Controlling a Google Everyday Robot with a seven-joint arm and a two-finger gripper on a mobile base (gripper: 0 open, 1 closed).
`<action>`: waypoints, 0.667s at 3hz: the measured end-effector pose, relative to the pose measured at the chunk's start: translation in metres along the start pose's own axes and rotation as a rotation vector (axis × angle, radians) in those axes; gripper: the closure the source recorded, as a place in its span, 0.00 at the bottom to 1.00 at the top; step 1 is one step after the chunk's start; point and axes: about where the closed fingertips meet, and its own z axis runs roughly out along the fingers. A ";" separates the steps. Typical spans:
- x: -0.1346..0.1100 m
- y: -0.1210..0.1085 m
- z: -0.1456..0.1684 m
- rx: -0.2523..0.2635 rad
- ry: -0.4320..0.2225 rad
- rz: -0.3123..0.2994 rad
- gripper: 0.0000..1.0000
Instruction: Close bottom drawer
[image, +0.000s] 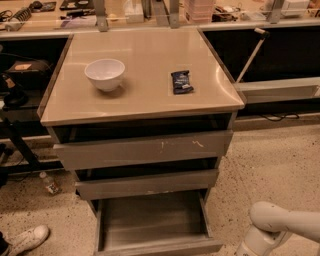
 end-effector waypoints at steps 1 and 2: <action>0.000 -0.025 0.054 -0.095 -0.002 0.042 1.00; 0.004 -0.022 0.078 -0.137 0.008 0.051 1.00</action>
Offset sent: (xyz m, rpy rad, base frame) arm -0.0109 0.0061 -0.0514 0.0419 0.0731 -0.0354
